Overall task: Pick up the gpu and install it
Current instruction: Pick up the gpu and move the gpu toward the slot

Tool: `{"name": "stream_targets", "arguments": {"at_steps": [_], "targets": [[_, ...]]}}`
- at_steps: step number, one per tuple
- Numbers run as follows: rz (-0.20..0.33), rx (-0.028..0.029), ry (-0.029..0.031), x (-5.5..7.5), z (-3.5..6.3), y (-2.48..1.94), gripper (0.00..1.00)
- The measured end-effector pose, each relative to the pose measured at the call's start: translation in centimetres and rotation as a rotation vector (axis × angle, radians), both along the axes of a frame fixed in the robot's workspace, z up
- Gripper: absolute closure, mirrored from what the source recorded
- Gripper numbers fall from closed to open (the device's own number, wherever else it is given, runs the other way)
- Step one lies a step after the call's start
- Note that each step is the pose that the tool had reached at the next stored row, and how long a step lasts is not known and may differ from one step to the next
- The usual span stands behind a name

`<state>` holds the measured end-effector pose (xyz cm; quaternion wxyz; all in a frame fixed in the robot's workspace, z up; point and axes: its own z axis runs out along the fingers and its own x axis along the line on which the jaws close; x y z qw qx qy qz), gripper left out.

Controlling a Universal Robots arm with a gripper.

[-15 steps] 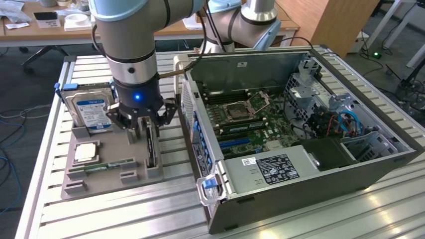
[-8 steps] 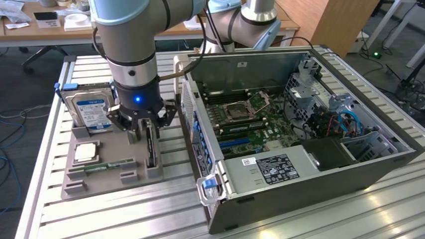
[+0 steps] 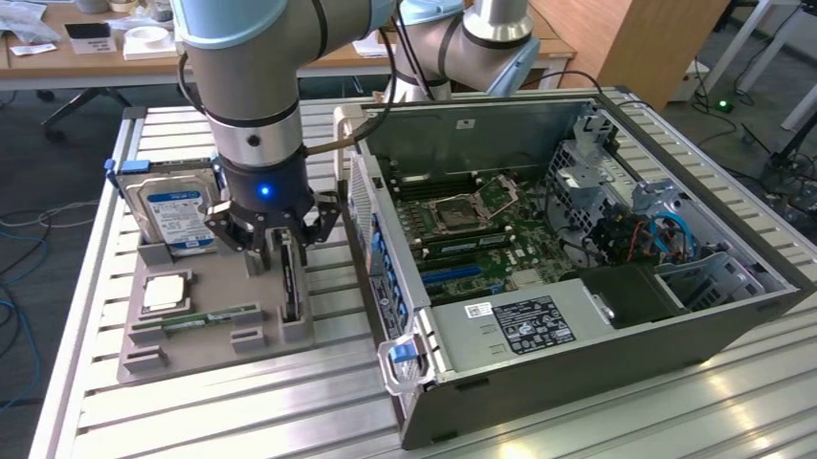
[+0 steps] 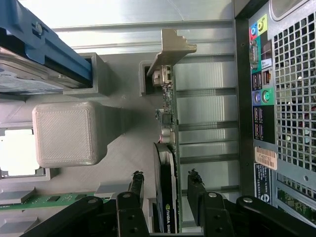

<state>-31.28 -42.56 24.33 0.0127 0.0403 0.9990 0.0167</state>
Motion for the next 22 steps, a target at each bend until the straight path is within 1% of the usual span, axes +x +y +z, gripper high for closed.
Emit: {"name": "stream_targets", "arguments": {"at_steps": [8,16,22], "targets": [[0.0,0.0,0.0,0.0,-0.02,0.0,0.51],[0.0,0.0001,-0.0001,0.0,-0.83,0.0,0.51],[0.0,0.0,0.0,0.0,-0.85,0.0,0.51]]}}
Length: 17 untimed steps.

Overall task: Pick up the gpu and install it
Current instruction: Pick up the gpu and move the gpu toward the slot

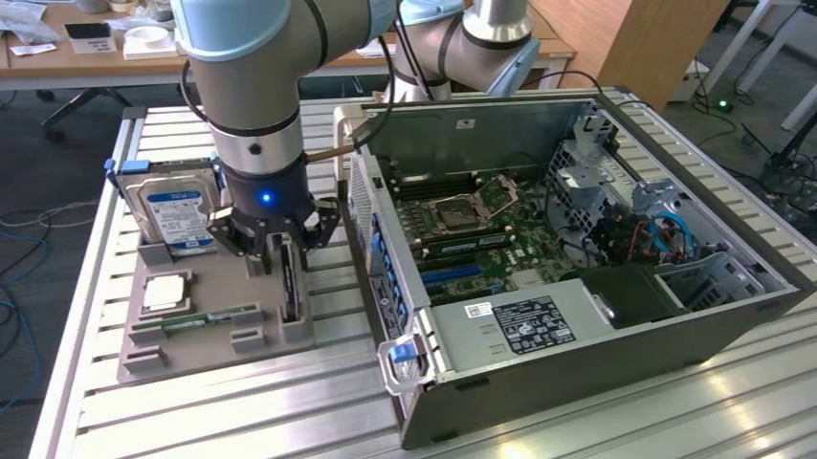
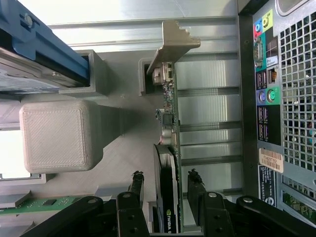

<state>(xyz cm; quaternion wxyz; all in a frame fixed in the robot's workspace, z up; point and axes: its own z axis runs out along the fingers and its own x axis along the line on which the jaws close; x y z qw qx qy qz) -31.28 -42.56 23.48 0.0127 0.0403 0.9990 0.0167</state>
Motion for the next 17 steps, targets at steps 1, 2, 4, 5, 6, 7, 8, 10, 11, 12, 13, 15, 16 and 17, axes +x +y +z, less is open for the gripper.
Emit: {"name": "stream_targets", "arguments": {"at_steps": [1,2,4,5,6,7,8,10,11,12,13,15,16,17], "targets": [[0.0,0.0,0.0,0.0,0.0,0.0,0.51],[0.0,0.0,0.0,0.0,0.0,0.0,0.51],[0.0,0.0,0.0001,0.0,0.0,0.0,0.51],[0.0,0.0,0.0,0.0,0.0,0.0,0.51],[0.0,0.0,0.0,0.0,0.0,0.0,0.51],[0.0,0.0,0.0,0.0,0.0,0.0,0.53],[0.0,0.0,0.0,0.0,0.0,0.0,0.53],[0.0,-0.0001,0.0,0.0,0.0,0.0,0.59],[0.0,0.0,0.0,0.0,0.0,0.0,0.59],[0.0,0.0,0.0,0.0,0.0,0.0,0.59],[0.0,0.0,0.0,0.0,0.0,0.0,0.59],[0.0,0.0001,0.0,0.0,0.0,0.0,0.59],[0.0,0.0002,-0.0002,0.0,-0.06,0.0,0.59],[0.0,0.0003,-0.0004,0.0,-0.14,0.0,0.59]]}}
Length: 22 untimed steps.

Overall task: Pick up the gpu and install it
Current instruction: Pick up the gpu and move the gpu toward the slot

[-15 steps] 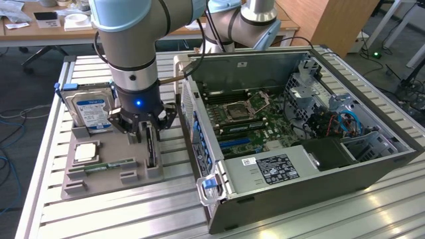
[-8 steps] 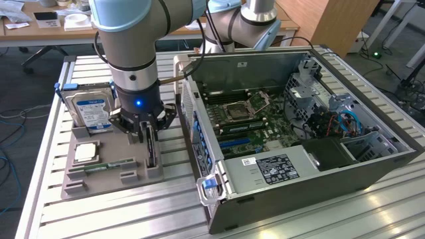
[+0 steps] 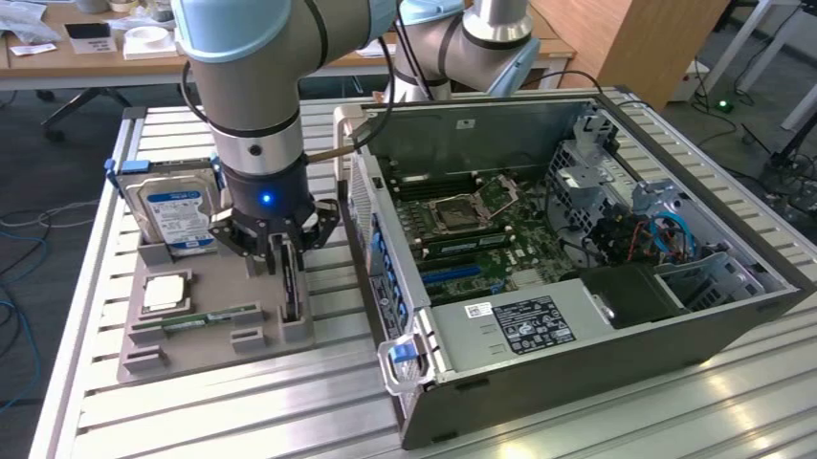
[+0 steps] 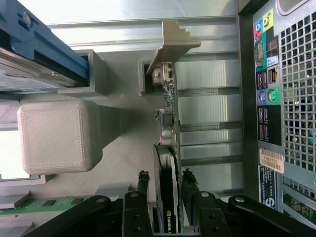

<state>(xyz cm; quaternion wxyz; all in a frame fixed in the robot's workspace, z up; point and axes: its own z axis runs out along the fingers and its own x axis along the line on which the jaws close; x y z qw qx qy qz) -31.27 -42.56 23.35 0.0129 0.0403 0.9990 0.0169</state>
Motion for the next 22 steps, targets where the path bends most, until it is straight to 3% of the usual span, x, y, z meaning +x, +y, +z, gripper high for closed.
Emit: {"name": "stream_targets", "arguments": {"at_steps": [14,22], "targets": [[0.0,0.0002,0.0004,0.0,-0.29,0.34,0.59],[0.0,0.0003,0.0003,0.07,-0.33,0.33,0.59]]}}
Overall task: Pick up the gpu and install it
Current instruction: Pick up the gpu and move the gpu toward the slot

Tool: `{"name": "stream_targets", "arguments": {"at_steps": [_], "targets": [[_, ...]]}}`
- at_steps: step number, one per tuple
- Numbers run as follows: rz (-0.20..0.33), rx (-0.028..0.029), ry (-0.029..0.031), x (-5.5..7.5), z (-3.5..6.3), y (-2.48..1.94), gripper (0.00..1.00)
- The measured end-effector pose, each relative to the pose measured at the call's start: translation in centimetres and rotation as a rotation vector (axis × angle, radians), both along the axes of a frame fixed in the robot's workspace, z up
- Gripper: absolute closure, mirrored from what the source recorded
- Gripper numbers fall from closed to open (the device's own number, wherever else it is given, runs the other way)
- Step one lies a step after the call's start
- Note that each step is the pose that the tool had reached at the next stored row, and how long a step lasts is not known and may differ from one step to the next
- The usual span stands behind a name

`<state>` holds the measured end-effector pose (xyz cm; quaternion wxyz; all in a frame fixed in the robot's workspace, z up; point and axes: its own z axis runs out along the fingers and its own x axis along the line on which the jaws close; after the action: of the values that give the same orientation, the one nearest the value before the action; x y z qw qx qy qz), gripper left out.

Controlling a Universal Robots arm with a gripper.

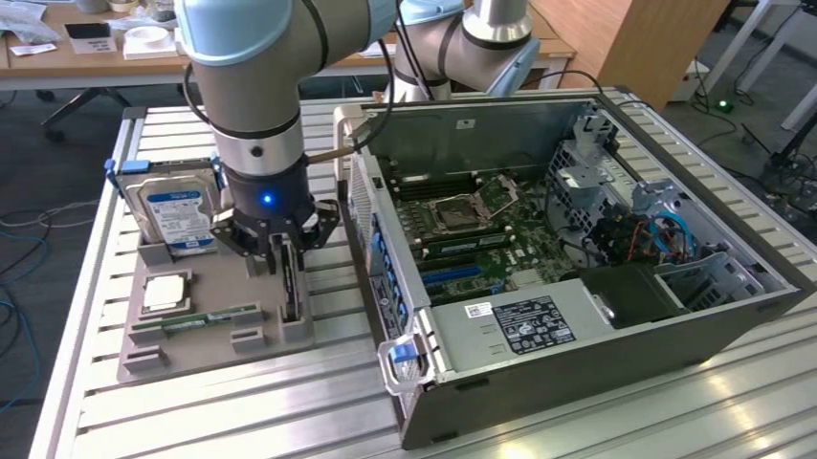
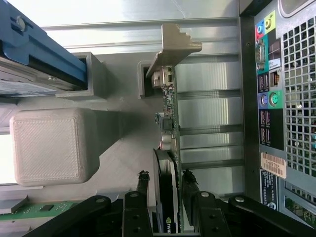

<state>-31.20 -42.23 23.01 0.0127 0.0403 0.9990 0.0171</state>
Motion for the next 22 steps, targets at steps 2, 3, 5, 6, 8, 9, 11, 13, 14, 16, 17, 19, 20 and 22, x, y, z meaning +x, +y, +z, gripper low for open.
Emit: {"name": "stream_targets", "arguments": {"at_steps": [2,3,5,6,8,9,11,13,14,16,17,19,20,22], "targets": [[0.0,-0.0001,0.0001,0.01,0.01,0.0,0.59],[0.0,-0.0001,0.0001,0.02,0.01,-0.01,0.59],[0.0,-0.0001,0.0001,0.03,0.01,-0.03,0.59],[0.0,-0.0001,0.0001,0.02,0.01,-0.04,0.59],[0.0,-0.0001,0.0001,0.02,0.01,-0.04,0.59],[0.0,-0.0001,0.0002,0.02,0.01,-0.05,0.59],[0.0,-0.0001,0.0001,0.02,0.01,-0.05,0.59],[0.0,-0.0001,0.0001,0.02,0.01,-0.05,0.59],[0.0,-0.0001,0.0001,0.02,0.01,-0.05,0.59],[0.0,-0.0001,0.0001,0.02,0.01,-0.05,0.59],[0.0,-0.0001,0.0001,0.02,0.01,-0.05,0.59],[0.0,-0.0001,0.0001,0.02,0.01,-0.05,0.59],[0.0,-0.0001,0.0001,0.02,0.01,-0.05,0.59],[0.0,-0.0001,0.0002,0.02,0.01,-0.05,0.67]]}}
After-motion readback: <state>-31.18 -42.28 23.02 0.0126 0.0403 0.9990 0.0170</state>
